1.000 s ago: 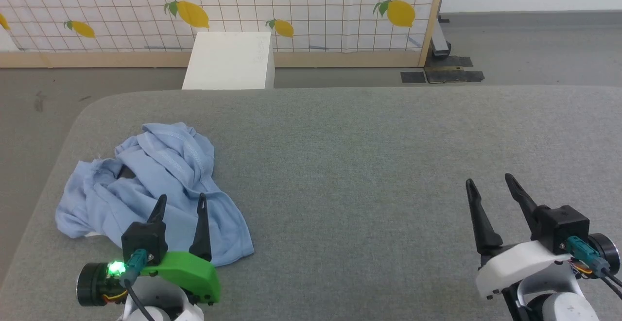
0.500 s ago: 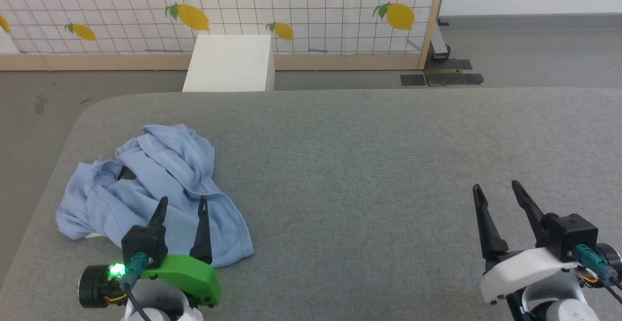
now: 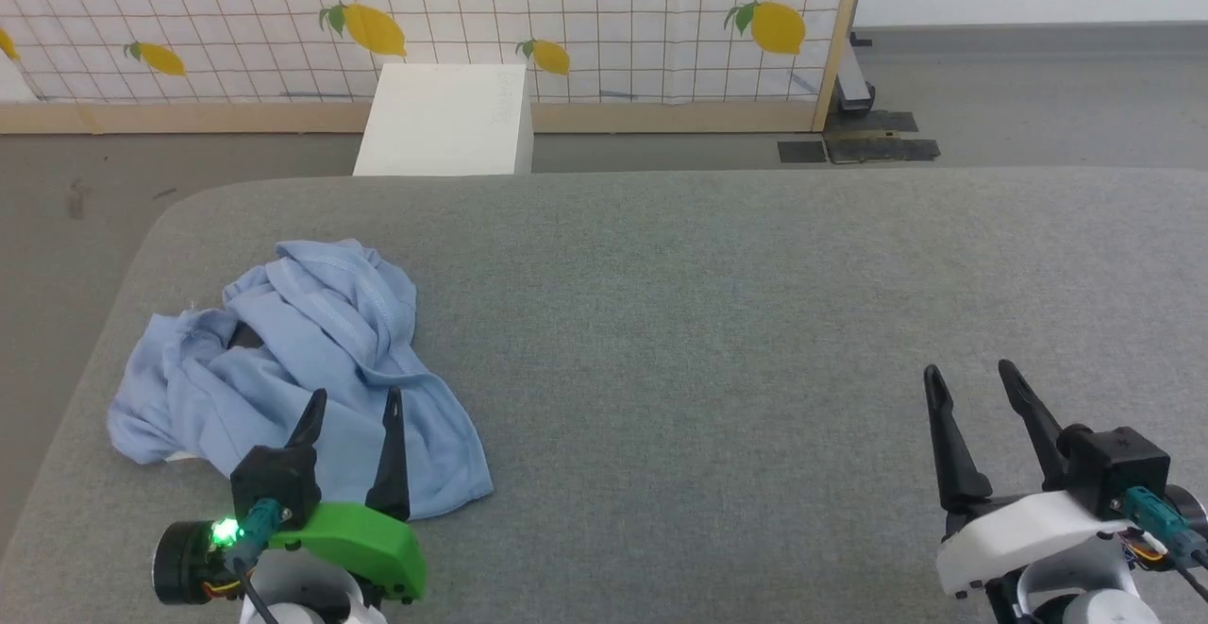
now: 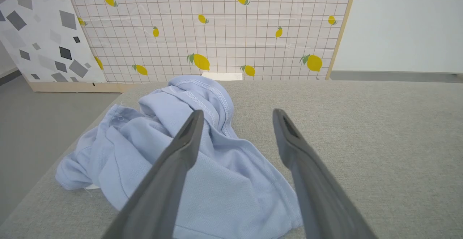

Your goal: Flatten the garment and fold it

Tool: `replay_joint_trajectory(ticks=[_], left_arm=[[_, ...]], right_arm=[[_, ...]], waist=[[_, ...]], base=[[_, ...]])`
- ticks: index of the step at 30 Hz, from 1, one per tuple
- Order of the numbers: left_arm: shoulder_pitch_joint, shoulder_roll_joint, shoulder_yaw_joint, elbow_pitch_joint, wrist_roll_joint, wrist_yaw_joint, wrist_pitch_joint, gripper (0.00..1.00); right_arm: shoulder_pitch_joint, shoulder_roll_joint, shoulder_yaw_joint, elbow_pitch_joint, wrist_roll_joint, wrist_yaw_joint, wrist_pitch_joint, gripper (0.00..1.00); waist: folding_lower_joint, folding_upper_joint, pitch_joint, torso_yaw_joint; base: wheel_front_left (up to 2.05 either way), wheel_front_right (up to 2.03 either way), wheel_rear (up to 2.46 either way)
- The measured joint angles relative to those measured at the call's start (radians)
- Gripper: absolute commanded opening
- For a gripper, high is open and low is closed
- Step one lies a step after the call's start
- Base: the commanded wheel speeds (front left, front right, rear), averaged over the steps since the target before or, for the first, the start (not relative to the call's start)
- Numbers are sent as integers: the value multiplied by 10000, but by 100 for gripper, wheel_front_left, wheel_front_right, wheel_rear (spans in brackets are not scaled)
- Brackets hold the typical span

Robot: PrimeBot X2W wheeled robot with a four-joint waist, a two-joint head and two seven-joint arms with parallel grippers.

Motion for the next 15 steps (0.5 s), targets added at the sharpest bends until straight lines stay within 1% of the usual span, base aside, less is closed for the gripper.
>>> replay_joint_trajectory(ticks=[15], left_arm=[[-29, 48, 6, 408, -169, -144, -326, 100]], right_arm=[[1, 0, -94, 295, 322, 0, -353, 100]], waist=[[0, 0, 54, 32]], base=[[0, 0, 0]])
